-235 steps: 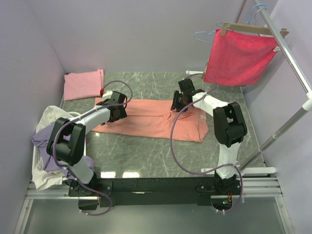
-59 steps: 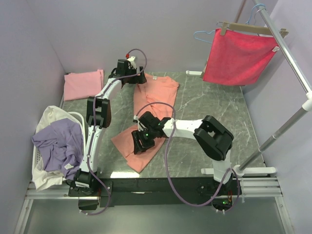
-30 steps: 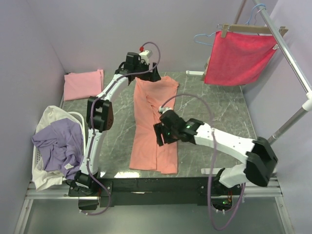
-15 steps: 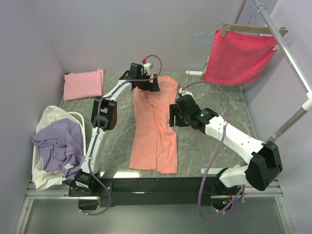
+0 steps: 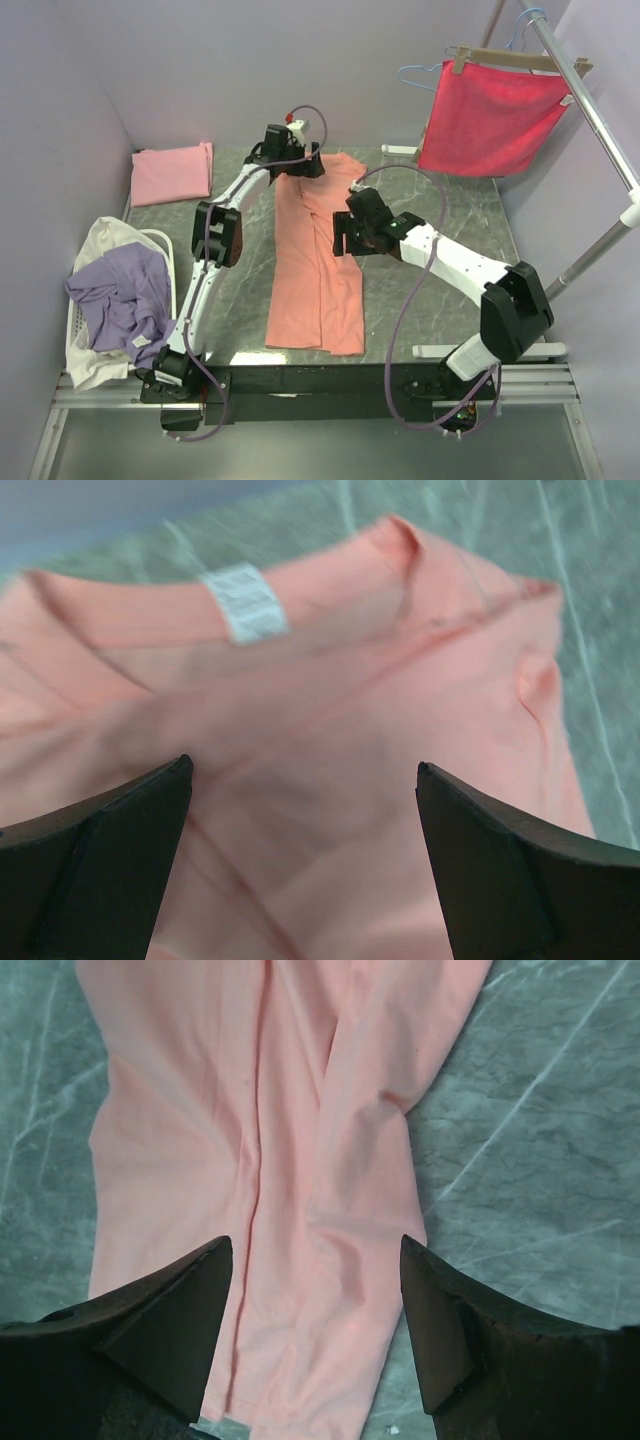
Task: Fold and stack the t-shirts
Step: Rotate the tshirt 90 degrees
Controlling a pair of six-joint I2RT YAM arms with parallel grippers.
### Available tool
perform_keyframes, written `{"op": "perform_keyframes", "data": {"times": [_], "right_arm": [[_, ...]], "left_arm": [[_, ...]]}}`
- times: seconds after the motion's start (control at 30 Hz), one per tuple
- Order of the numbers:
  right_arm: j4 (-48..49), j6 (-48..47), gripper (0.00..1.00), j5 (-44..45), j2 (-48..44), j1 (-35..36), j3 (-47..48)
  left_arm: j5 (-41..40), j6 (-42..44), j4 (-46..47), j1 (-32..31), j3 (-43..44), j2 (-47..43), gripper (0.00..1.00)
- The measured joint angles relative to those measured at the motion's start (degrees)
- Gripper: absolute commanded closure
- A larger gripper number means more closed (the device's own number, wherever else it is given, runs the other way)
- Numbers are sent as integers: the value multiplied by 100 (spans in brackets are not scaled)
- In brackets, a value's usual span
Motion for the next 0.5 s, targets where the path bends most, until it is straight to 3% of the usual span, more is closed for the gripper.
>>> {"op": "perform_keyframes", "data": {"times": [0.1, 0.33, 0.5], "right_arm": [[50, 20, 26, -177, 286, -66, 59], [378, 13, 27, -485, 1198, -433, 619], [494, -160, 27, -737, 2562, -866, 2256]], "left_arm": [[-13, -262, 162, 175, 247, 210, 1], [79, -857, 868, 566, -63, 221, 1], [131, -1093, 1672, 595, -1886, -791, 0]]}}
